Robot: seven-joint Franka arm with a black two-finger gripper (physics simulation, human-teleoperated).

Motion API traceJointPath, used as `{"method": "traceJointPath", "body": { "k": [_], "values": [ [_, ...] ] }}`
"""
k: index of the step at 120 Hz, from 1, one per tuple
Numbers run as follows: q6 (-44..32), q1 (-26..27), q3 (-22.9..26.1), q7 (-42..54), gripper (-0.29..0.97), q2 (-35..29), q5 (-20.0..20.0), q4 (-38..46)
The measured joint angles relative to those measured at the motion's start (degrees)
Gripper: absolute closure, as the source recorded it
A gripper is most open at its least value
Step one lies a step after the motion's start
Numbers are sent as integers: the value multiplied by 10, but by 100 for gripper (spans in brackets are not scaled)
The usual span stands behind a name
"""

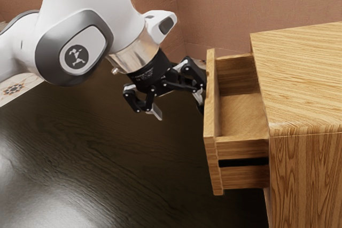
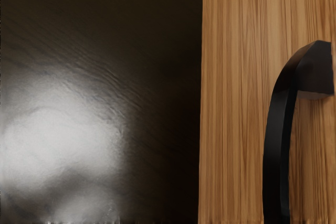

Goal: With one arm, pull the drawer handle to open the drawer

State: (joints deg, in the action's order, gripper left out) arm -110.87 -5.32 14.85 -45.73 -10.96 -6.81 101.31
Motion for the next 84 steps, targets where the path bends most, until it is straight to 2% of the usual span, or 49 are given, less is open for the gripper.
{"method": "traceJointPath", "body": {
  "k": [7,18,25,43,84],
  "values": [
    [-2,32,-32,0,0,-10,0,8],
    [-8,144,-148,-1,0,-30,8,28],
    [-11,175,-179,-1,0,-36,14,32],
    [-18,205,-194,-1,0,-39,22,32],
    [-29,218,-207,-2,0,-30,24,41]
  ]
}}
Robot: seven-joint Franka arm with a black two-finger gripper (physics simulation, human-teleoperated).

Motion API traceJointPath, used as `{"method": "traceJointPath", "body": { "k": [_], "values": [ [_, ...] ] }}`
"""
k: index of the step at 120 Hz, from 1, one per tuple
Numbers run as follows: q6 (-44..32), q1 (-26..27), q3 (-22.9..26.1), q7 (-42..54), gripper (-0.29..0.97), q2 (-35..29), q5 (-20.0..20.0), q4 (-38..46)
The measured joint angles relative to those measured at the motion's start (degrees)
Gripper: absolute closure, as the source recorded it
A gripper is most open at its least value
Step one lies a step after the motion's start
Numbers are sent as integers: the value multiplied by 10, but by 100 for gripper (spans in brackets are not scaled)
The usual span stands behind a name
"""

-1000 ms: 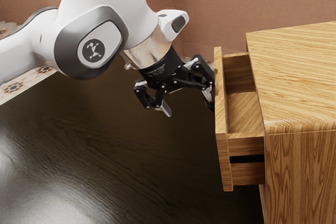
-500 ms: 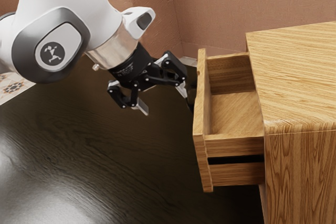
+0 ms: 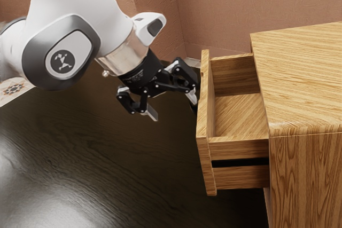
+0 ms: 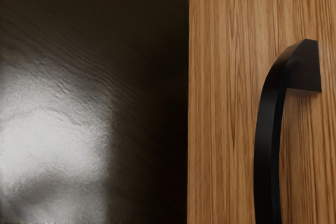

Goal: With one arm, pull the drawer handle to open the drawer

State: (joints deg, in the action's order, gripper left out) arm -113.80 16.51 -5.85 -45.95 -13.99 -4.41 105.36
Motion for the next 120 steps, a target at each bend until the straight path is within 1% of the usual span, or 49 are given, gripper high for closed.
{"method": "traceJointPath", "body": {
  "k": [26,44,68,76,84,92,97,104,108,113,120],
  "values": [
    [-13,5,-16,0,0,-10,1,28],
    [-19,5,-25,-2,0,-28,9,48],
    [-23,6,-47,-5,0,-65,18,73],
    [-24,20,-67,-6,0,-81,23,75],
    [-24,68,-113,-7,0,-98,32,70],
    [-22,126,-156,-9,0,-107,49,39],
    [-8,142,-167,-9,0,-77,60,-24],
    [31,152,-173,-2,0,0,75,-154],
    [53,154,-175,10,0,34,76,-211],
    [76,157,-181,27,0,61,73,-246],
    [100,148,-186,67,0,93,70,-266]
  ]
}}
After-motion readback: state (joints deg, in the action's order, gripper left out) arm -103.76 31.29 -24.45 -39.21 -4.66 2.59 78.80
